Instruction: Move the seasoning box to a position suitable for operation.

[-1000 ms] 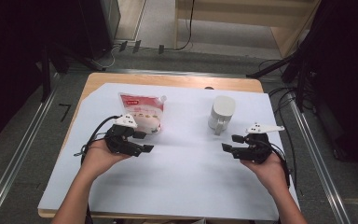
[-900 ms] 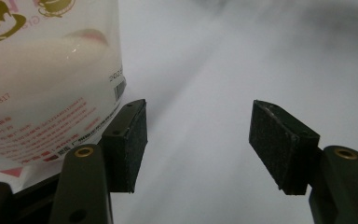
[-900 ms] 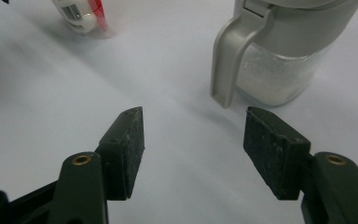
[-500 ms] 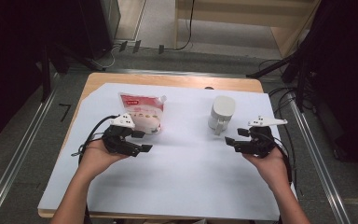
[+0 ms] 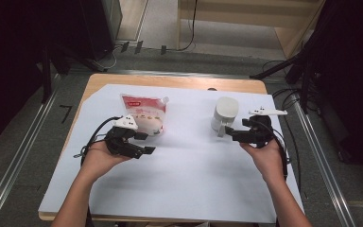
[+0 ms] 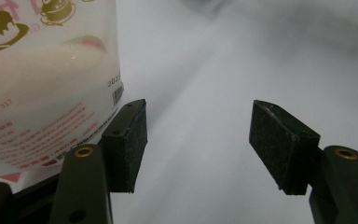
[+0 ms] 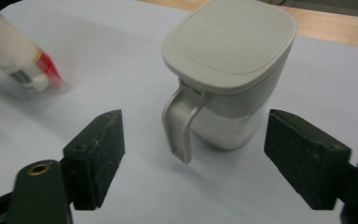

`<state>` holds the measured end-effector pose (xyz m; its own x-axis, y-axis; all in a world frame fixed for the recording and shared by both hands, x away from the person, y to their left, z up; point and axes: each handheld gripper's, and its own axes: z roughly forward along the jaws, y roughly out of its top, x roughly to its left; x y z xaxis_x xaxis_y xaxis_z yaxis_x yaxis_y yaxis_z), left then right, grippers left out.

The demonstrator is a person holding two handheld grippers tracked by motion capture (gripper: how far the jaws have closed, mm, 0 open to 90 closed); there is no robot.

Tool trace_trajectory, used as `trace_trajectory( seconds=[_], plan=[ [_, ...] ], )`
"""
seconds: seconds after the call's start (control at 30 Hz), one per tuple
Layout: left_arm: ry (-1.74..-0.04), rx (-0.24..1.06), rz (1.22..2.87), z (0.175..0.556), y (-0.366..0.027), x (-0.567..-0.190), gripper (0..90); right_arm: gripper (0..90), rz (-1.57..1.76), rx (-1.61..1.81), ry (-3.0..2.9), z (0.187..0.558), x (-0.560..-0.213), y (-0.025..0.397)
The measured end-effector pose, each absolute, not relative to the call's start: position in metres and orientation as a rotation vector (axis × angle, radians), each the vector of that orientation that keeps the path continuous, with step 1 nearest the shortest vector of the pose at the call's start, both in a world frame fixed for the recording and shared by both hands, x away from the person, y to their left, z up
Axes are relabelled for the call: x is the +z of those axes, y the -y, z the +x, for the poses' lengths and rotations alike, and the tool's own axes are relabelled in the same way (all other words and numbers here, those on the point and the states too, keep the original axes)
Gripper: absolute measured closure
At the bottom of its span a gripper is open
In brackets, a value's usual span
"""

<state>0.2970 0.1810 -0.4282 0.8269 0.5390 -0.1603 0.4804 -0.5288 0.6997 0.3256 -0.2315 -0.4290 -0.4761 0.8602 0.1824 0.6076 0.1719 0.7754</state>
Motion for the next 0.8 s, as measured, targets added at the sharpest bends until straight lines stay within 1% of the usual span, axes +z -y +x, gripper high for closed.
trace_trajectory(
  seconds=[0.07, 0.13, 0.23, 0.37, 0.6, 0.8],
  plan=[
    [-0.736, 0.093, 2.225, 0.298, -0.181, -0.428, 38.1, 13.5, 1.450, 1.210, -2.113, 0.329, -0.429, 0.228],
    [-0.737, 0.095, 2.234, 0.298, -0.181, -0.428, 38.1, 13.3, 1.484, 1.191, -2.068, 0.334, -0.430, 0.225],
    [-0.738, 0.089, 2.220, 0.298, -0.180, -0.429, 38.1, 8.0, 1.529, 1.123, -1.998, 0.342, -0.433, 0.217],
    [-0.725, 0.085, 2.233, 0.298, -0.179, -0.430, 38.2, 4.9, 1.583, 1.144, -2.003, 0.351, -0.441, 0.205],
    [-0.723, 0.076, 2.245, 0.298, -0.177, -0.431, 38.3, 3.7, 1.552, 1.083, -1.915, 0.362, -0.449, 0.189],
    [-0.718, 0.062, 2.245, 0.299, -0.175, -0.433, 38.5, 1.2, 1.651, 1.070, -1.794, 0.372, -0.462, 0.182]
  ],
)
